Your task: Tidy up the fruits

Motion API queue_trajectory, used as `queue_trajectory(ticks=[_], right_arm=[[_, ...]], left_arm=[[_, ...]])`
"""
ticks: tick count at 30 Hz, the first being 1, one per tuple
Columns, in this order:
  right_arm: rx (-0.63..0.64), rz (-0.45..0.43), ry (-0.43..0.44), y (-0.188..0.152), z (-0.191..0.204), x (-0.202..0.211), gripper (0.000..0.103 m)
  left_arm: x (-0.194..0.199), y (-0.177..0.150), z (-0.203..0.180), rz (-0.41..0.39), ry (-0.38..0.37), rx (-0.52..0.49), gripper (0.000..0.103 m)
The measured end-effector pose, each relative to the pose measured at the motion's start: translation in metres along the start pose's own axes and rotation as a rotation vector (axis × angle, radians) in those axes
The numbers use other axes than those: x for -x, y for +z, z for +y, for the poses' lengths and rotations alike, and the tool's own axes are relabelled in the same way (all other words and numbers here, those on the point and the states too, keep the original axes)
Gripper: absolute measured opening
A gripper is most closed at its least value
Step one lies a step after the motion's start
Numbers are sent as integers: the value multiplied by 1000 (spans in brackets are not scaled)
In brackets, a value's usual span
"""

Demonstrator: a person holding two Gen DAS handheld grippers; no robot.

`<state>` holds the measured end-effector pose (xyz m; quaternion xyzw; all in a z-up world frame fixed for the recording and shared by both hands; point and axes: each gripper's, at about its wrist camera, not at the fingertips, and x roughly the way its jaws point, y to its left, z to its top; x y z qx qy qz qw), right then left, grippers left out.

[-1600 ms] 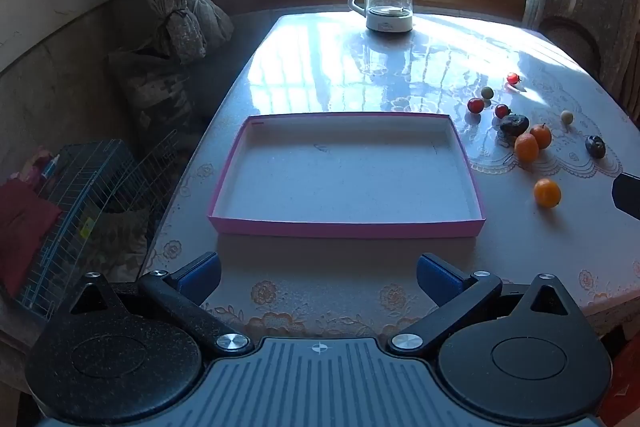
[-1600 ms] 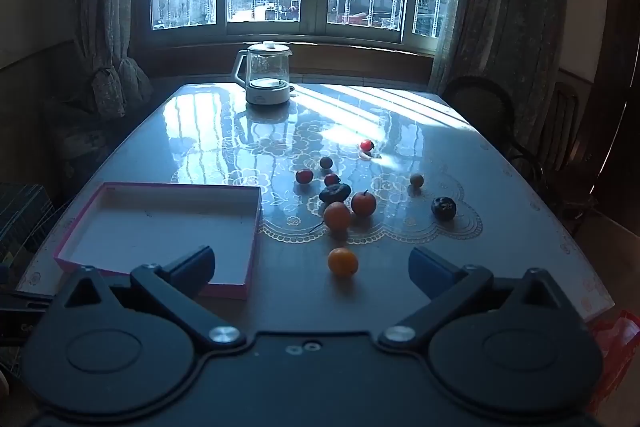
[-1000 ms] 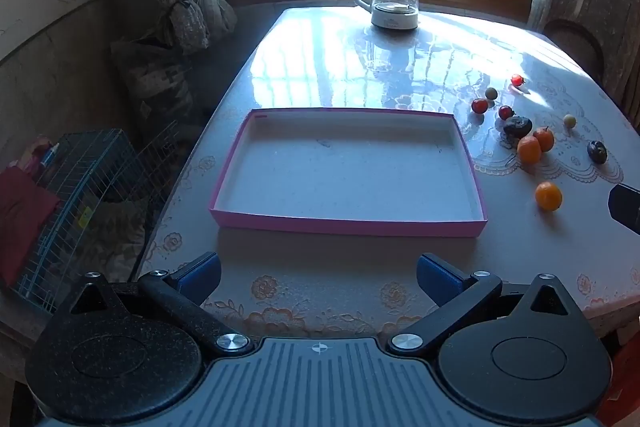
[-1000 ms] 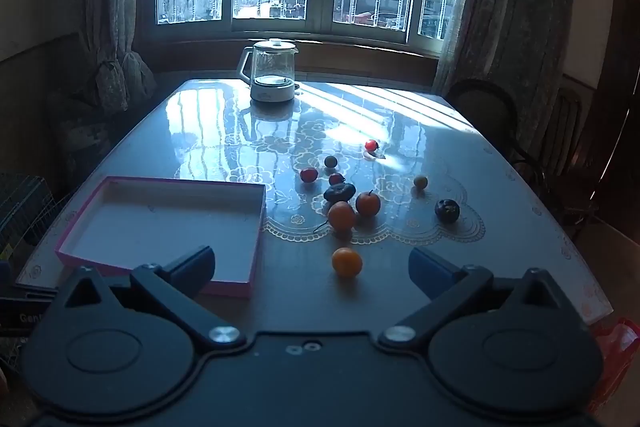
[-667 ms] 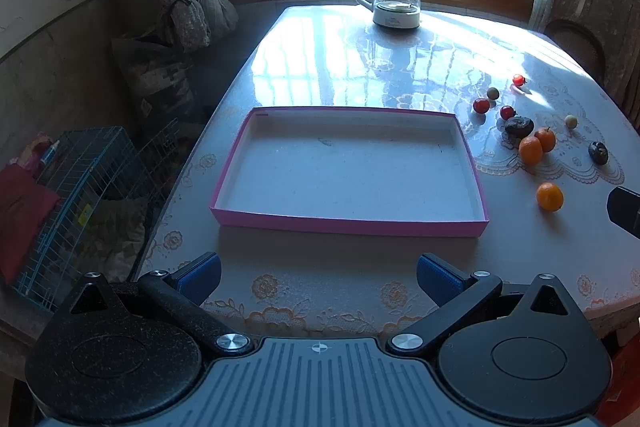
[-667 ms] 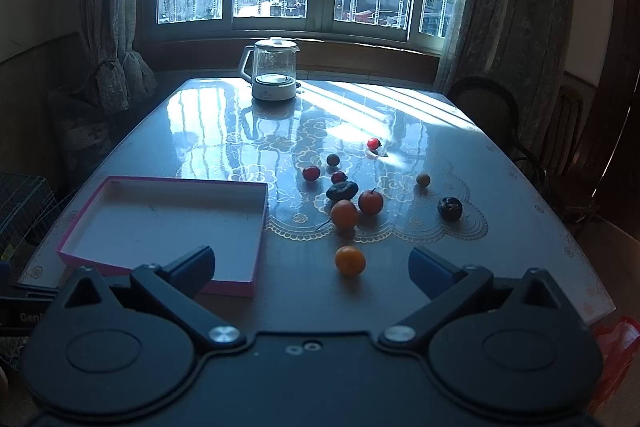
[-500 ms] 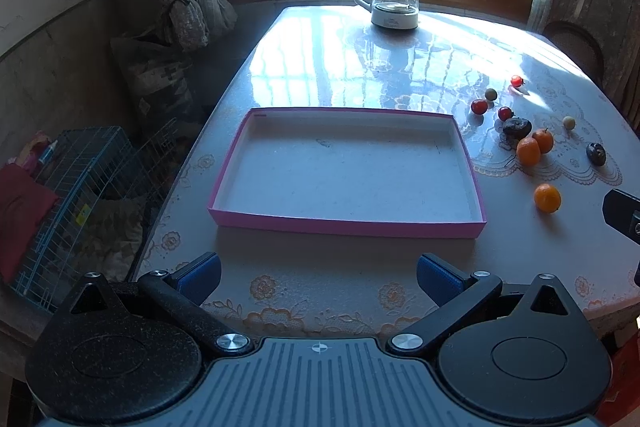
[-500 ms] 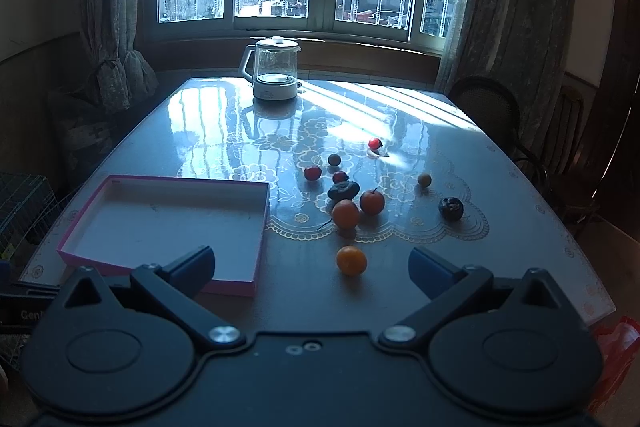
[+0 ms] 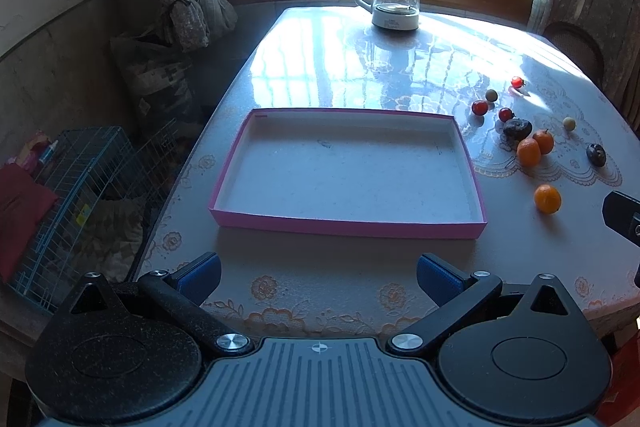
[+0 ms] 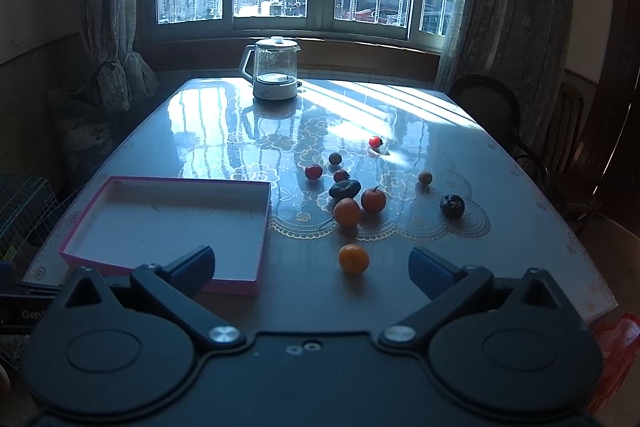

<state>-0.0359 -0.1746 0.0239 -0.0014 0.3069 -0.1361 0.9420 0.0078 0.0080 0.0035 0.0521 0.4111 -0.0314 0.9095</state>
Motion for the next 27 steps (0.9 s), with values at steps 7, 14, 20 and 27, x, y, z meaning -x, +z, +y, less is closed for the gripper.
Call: queue_trajectory(ticks=[7, 14, 20, 27], right_arm=[[0, 0, 0, 0, 0, 0, 103], [-2, 0, 0, 0, 0, 1, 103], [-5, 0, -2, 0, -1, 0, 103], [-7, 1, -1, 1, -2, 0, 103]], left_arm=[[0, 0, 0, 0, 1, 0, 103], [0, -1, -2, 0, 0, -2, 103], [0, -1, -3, 0, -2, -1, 103], [-1, -2, -3, -1, -2, 0, 103]])
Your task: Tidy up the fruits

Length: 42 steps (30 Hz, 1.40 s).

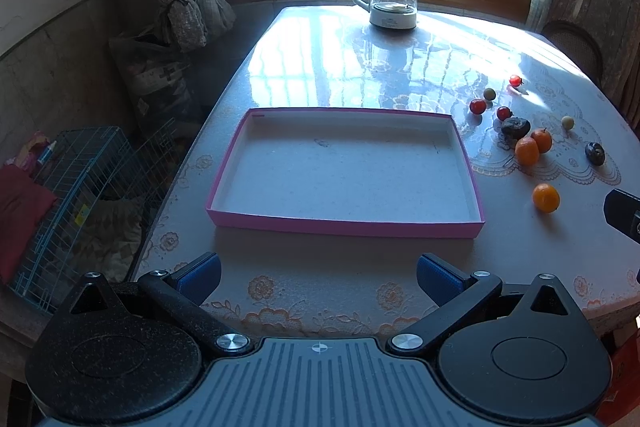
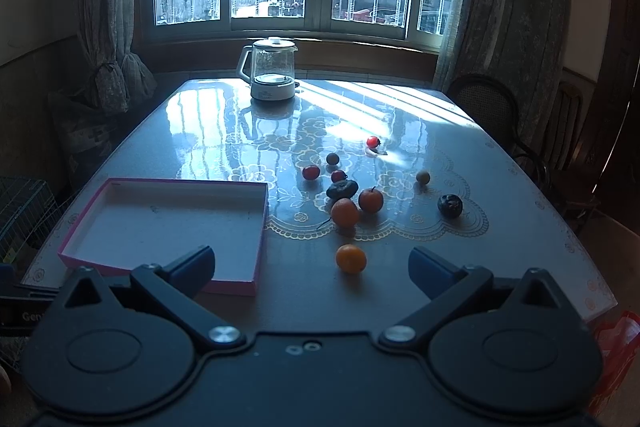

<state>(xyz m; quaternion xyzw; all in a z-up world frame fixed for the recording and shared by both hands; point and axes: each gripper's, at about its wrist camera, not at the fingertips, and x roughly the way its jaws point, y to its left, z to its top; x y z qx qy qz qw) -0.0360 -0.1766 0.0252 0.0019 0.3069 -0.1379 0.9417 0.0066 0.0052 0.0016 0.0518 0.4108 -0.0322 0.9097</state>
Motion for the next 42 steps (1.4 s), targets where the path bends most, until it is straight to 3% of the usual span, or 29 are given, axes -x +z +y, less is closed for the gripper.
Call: queue_trajectory(ticks=[27, 33, 37, 42], right_arm=[[-21, 5, -27, -5, -12, -4, 103], [-135, 20, -113, -20, -50, -3, 103], [-209, 20, -159, -33, -83, 0, 103], [-235, 20, -165, -36, -136, -17, 103]], left_arm=[[-4, -1, -8, -13, -20, -19, 103], [-7, -2, -54, -78, -111, -129, 103], [-11, 2, -111, -152, -172, -203, 103], [-43, 7, -185, -185, -170, -222, 103]])
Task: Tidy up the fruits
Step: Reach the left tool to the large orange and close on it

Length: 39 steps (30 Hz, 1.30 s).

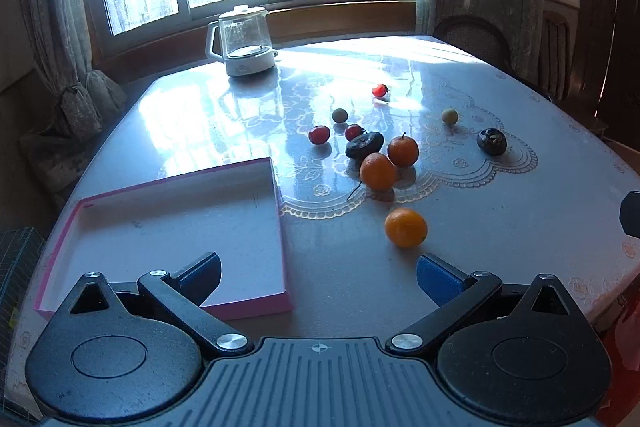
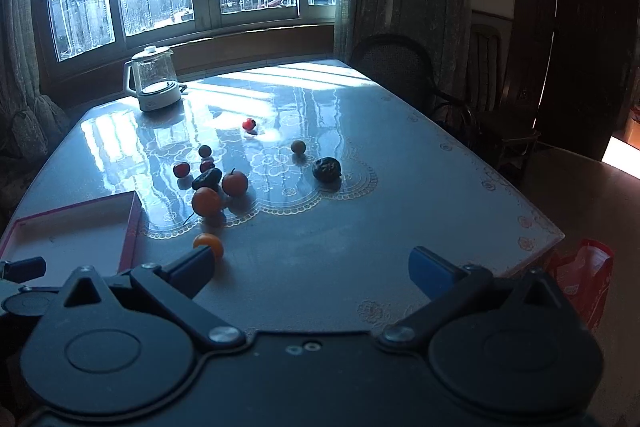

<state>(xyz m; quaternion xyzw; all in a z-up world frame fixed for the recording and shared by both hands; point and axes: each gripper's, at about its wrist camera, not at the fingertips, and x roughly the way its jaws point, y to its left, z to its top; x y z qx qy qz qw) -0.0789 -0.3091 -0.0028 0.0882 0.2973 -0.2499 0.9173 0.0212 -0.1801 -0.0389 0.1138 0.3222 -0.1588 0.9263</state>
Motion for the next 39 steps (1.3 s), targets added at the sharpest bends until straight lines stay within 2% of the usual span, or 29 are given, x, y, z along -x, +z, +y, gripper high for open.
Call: queue_trajectory(ticks=[4, 6, 9, 18, 25, 29, 33, 37, 39], right_arm=[[27, 29, 35, 11, -35, -31, 103], [48, 55, 39, 17, -49, -46, 103], [49, 83, 63, 23, -66, -68, 103], [39, 144, 119, 34, -91, -116, 103], [43, 167, 124, 37, -94, -134, 103], [40, 174, 128, 37, -93, -138, 103], [42, 171, 131, 40, -92, -139, 103], [45, 164, 137, 44, -90, -139, 103], [45, 162, 143, 45, -89, -139, 103]], left_arm=[[-39, 4, -32, 15, 27, 101, 103], [-54, 5, -45, 16, 64, 116, 103], [-74, 6, -60, 26, 80, 137, 103], [-117, -3, -69, 63, 107, 294, 103], [-119, -4, -81, 52, 121, 260, 101], [-112, 1, -85, 36, 97, 250, 69], [-111, 4, -82, 45, 101, 274, 57], [-107, 2, -82, 50, 113, 281, 37], [-106, 1, -83, 51, 112, 280, 37]])
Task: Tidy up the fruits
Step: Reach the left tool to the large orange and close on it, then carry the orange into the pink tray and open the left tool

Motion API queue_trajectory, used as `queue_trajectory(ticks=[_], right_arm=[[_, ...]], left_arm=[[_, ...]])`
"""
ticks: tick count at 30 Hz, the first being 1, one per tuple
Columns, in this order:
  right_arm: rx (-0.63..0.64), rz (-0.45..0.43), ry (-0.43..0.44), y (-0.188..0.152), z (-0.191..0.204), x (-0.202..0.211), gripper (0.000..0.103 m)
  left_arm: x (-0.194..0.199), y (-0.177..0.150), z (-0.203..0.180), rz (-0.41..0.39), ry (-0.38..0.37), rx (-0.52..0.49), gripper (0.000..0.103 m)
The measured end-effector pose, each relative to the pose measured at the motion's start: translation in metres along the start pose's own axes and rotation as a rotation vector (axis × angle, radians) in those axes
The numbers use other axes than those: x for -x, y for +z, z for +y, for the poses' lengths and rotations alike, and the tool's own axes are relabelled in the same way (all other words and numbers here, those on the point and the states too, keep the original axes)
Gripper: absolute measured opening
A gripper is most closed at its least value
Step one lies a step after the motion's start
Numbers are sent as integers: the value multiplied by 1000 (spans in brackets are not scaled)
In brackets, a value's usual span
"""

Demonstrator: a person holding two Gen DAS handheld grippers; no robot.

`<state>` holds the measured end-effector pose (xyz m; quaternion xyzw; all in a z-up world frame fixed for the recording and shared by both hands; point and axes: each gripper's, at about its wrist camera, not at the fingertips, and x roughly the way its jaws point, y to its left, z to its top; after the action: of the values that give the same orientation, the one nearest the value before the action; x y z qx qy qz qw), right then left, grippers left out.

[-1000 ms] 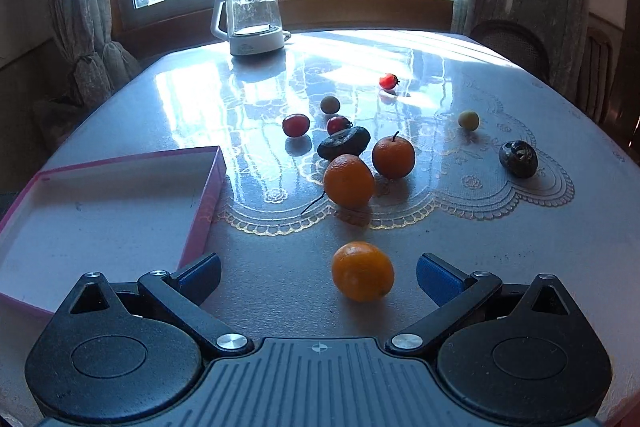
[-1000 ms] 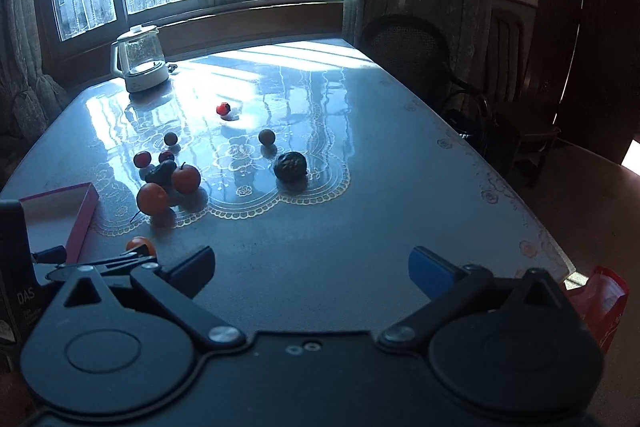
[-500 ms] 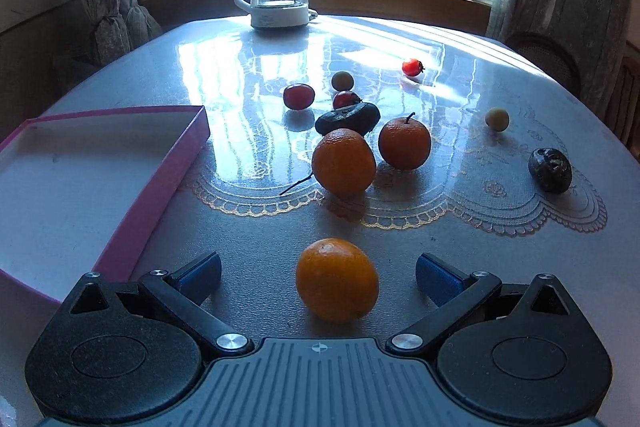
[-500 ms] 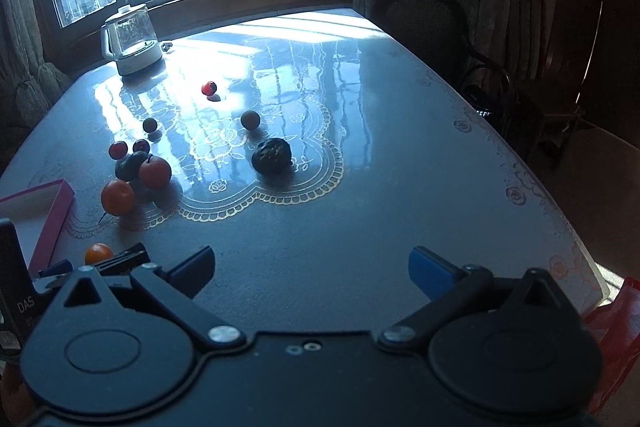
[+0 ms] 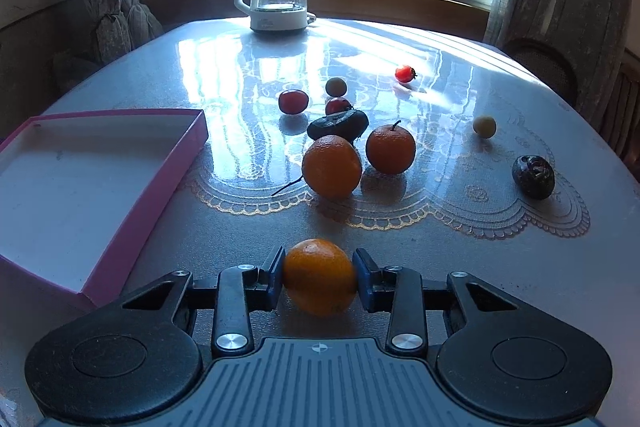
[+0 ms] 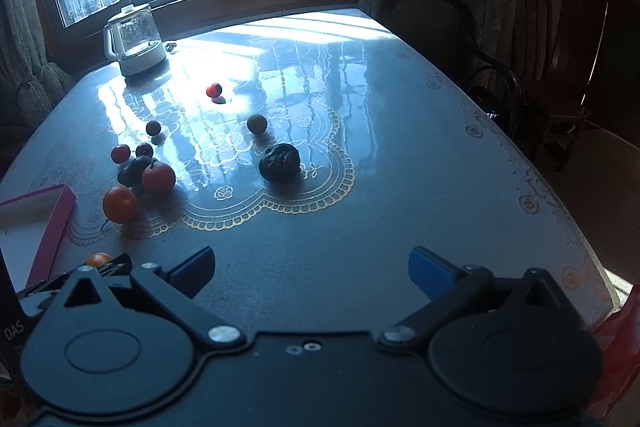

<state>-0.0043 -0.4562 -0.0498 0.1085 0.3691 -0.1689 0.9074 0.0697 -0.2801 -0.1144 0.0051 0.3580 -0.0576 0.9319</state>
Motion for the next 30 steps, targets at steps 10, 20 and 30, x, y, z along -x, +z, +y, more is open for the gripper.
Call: queue_trajectory(ticks=[10, 20, 30], right_arm=[[13, -25, 41, 6, 12, 6, 103], [37, -58, 81, 14, 80, 6, 103], [7, -33, 55, 7, 155, -12, 103]], left_arm=[[23, 23, 34, -67, 26, 42, 37], [7, 64, 161, -117, 174, 102, 37], [-34, 63, 252, -41, 219, 85, 37]])
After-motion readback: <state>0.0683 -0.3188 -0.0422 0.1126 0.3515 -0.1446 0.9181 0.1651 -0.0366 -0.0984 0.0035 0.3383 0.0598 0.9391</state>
